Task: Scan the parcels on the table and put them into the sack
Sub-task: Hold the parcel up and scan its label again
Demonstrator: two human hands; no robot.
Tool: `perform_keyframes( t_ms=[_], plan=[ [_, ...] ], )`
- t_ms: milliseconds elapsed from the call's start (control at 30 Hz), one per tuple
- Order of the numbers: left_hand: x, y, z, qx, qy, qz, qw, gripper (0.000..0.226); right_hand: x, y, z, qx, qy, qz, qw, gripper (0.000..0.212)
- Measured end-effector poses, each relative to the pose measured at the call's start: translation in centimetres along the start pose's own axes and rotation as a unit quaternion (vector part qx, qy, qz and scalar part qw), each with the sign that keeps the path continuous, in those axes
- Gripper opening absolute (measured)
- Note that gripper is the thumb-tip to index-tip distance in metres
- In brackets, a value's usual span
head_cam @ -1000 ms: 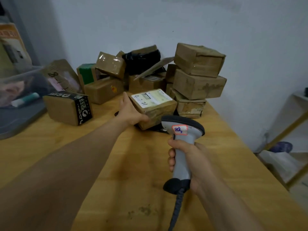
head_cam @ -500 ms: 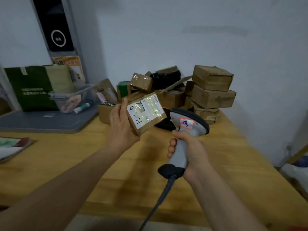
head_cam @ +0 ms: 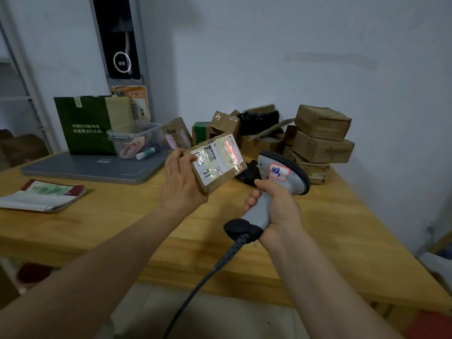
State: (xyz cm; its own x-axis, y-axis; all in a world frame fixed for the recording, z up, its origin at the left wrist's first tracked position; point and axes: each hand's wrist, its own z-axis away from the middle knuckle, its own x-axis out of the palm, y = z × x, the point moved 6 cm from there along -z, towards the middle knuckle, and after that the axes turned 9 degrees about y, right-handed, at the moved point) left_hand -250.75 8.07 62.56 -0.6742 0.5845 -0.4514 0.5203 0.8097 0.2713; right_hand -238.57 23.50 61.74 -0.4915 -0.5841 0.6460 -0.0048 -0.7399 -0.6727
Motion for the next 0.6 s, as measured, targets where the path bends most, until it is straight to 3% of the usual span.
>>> perform_keyframes(
  t_ms=[600],
  plan=[
    [-1.9,-0.9,-0.5,-0.034,-0.002,-0.016,0.999,0.096,1.2,0.6,1.7,-0.015,-0.004,0.003,1.000,0.011]
  ],
)
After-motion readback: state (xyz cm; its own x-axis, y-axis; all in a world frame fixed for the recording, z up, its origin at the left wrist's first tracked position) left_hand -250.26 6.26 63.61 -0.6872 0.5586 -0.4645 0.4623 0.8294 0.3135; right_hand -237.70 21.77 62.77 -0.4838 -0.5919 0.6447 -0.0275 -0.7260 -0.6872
